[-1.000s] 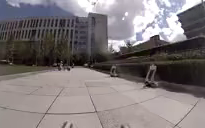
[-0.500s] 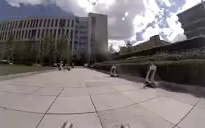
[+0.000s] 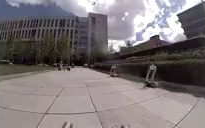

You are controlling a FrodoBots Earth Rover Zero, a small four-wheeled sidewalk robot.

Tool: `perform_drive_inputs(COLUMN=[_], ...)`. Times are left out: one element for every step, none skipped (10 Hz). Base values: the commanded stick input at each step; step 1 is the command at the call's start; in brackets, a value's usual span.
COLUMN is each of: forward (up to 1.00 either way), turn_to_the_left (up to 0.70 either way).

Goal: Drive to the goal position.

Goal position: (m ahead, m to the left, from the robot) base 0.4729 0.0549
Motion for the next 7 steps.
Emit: perform_drive_inputs(forward=[0.05, 0.05, 0.05, 0.05, 0.05, 0.05, 0.05], turn_to_the_left=[0.0, 0.0, 0.0, 0.0, 0.0, 0.0, 0.0])
